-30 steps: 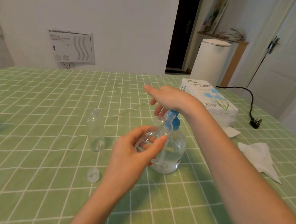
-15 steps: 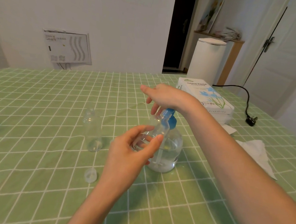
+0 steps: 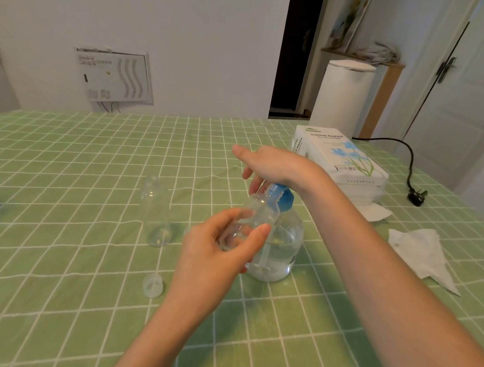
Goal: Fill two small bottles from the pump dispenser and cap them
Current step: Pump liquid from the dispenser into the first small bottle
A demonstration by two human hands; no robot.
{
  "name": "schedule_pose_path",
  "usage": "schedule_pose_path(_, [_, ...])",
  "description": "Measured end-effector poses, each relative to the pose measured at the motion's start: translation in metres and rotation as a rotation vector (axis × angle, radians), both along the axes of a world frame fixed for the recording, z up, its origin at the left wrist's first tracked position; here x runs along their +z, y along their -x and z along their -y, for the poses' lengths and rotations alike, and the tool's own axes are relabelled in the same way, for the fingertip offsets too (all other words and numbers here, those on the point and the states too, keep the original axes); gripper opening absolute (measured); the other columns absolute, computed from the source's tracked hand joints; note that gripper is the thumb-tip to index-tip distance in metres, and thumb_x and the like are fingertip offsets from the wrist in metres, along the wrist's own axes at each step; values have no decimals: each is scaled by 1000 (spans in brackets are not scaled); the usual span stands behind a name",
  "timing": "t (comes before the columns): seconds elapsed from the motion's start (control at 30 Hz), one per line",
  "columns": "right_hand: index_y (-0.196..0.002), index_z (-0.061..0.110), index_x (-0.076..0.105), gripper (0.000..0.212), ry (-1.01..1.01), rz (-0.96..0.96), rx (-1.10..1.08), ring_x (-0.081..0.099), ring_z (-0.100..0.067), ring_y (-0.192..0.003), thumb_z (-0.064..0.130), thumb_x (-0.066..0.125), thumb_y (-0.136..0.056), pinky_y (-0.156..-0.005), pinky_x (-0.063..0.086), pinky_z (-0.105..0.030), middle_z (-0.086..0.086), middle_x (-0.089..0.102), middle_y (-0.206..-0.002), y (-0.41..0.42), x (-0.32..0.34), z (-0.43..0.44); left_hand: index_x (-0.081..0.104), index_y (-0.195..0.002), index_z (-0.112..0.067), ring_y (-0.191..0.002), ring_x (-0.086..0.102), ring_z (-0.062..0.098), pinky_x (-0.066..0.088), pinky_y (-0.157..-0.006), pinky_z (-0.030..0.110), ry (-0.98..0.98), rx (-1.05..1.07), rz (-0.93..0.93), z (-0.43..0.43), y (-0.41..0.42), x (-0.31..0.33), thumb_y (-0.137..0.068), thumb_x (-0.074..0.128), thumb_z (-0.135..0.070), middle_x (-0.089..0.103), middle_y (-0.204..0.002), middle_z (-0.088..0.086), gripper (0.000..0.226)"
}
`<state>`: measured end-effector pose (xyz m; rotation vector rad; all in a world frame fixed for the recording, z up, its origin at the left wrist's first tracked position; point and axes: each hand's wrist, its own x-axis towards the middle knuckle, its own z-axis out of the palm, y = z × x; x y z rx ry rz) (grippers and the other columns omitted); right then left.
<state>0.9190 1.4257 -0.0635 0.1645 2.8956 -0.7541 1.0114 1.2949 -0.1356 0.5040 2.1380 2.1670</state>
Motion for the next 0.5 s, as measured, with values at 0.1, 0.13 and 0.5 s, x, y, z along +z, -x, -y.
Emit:
schedule_pose_path(0.1, [-115,5,63,69,11,-8,-10,62,-29,-102,57,21,-98,-83,41,-36,-13,67,-109,1,-2,0,67,-91,-33,-54,59,3,46,-48,14,0,2,5,1,0,0,-61,66,-48,69,-71,-8,34])
schedule_pose_path(0.13, [-116,5,63,69,16,-13,-13,62,-29,-102,57,21,-98,-83,41,-36,-13,67,-109,1,-2,0,67,-92,-32,-53,59,2,46,-48,14,-3,0,5,0,0,0,-60,66,-48,70,-71,-9,35])
schedule_pose_path(0.5, [-109,12,62,59,110,-33,-17,65,-28,-98,57,25,-97,-93,47,-42,-7,72,-89,0,17,-7,68,-93,-33,-55,62,6,49,-49,16,-1,22,-29,-2,2,5,-60,66,-49,71,-75,-5,37])
